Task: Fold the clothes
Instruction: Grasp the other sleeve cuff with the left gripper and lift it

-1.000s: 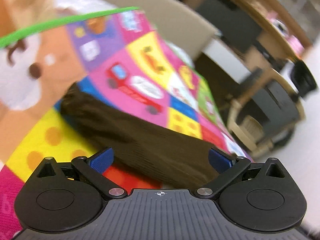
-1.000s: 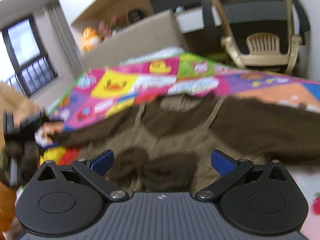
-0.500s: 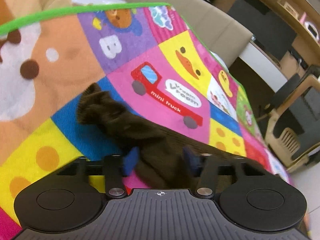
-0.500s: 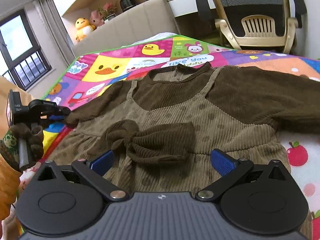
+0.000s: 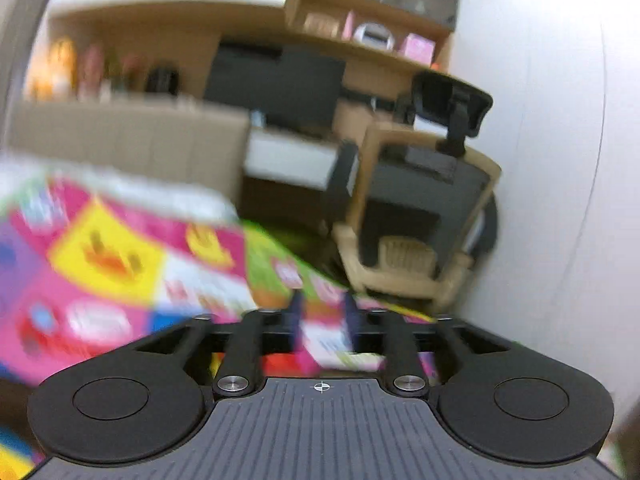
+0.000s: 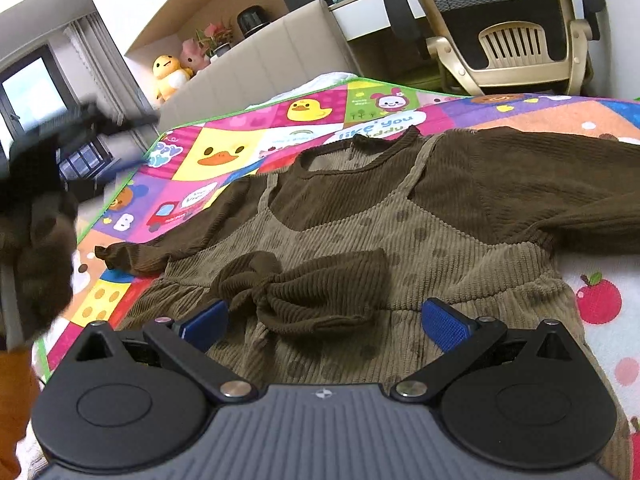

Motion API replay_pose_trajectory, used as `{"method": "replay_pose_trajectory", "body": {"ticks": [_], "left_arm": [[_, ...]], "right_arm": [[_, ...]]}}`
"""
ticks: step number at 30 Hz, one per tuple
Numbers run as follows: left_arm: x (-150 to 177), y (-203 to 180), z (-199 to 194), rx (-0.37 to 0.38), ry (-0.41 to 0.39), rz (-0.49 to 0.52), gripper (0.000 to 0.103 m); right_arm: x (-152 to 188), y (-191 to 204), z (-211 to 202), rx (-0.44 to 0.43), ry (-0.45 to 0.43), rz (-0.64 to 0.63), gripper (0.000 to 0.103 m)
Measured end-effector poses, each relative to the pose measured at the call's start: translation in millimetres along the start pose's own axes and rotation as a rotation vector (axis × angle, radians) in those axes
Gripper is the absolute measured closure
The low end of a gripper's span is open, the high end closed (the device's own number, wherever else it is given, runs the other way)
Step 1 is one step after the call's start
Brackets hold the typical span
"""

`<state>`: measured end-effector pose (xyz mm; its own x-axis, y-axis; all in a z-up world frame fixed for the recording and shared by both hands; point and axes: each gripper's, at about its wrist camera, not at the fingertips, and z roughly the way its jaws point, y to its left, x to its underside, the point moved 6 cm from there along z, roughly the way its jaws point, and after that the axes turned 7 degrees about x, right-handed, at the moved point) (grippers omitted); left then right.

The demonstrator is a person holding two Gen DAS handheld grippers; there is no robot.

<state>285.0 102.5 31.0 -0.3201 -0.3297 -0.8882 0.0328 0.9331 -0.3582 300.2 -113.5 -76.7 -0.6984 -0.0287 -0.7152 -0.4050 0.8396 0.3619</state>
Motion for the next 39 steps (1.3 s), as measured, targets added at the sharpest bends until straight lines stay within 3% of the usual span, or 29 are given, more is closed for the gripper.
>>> {"method": "replay_pose_trajectory", "body": {"ticks": [2, 5, 8, 11, 13, 14, 15, 17, 18, 19, 22, 25, 28, 31, 33, 36, 39], "left_arm": [[15.6, 24.9, -7.3, -0.041, 0.041, -0.147, 0.034], [32.9, 76.5, -30.5, -0.246, 0.014, -0.227, 0.024], [48.4, 133.5, -52.8, -0.458, 0.011, -0.401, 0.018], [51.8, 169.1, -52.3, -0.564, 0.024, -0.444, 0.016], [54.1, 181.6, -41.2, -0.595, 0.056, -0.417, 0.023], [56.1, 184.7, -34.8, -0.593, 0.073, -0.399, 0.044], [56.8, 185.9, -27.9, -0.595, 0.091, -0.364, 0.073], [54.5, 180.3, -18.6, -0.601, 0.095, -0.282, 0.091], [48.0, 169.8, -15.3, -0.601, 0.078, -0.23, 0.093], [37.6, 155.9, -14.0, -0.591, 0.049, -0.159, 0.094], [3.4, 90.1, -12.3, -0.467, -0.064, 0.084, 0.094], [-13.0, 15.0, -12.6, -0.261, -0.131, 0.222, 0.094], [2.8, -42.7, -3.5, -0.025, -0.08, 0.289, 0.093], [45.9, -73.8, 11.5, 0.128, 0.057, 0.389, 0.078], [71.0, -78.1, 15.4, 0.18, 0.143, 0.414, 0.044], [86.8, -66.8, 10.0, 0.192, 0.204, 0.39, 0.022], [93.3, -46.3, 1.1, 0.176, 0.247, 0.374, 0.009]], "right_arm": [[0.1, 0.7, 0.0, 0.004, 0.0, -0.005, 0.0], [0.1, 1.8, 0.0, 0.009, -0.001, -0.011, 0.0], [-0.3, 2.6, -0.1, 0.013, -0.001, -0.015, 0.0], [0.9, 1.5, 0.2, 0.012, -0.002, -0.015, 0.0], [0.9, 1.9, 0.4, 0.015, 0.0, -0.019, 0.0], [1.0, 2.2, 0.5, 0.016, 0.001, -0.022, 0.0], [1.1, 2.6, 0.7, 0.017, 0.004, -0.026, 0.0], [1.1, 3.4, 1.1, 0.017, 0.01, -0.035, 0.0], [1.1, 3.8, 1.4, 0.018, 0.013, -0.041, 0.0], [1.4, 3.9, 1.7, 0.02, 0.015, -0.046, 0.0], [1.1, 3.0, 1.4, 0.016, 0.014, -0.042, 0.0], [0.5, 1.6, 0.9, 0.007, 0.012, -0.03, 0.0], [-0.3, -0.2, 0.8, -0.002, 0.009, -0.016, 0.0], [0.2, -0.4, 0.1, -0.004, 0.009, -0.014, 0.0], [0.2, 1.4, 0.7, 0.004, 0.014, -0.027, 0.0], [0.3, 4.9, 1.9, 0.02, 0.023, -0.05, 0.0], [-3.0, 10.0, 2.0, 0.045, 0.062, -0.078, 0.0]]}}
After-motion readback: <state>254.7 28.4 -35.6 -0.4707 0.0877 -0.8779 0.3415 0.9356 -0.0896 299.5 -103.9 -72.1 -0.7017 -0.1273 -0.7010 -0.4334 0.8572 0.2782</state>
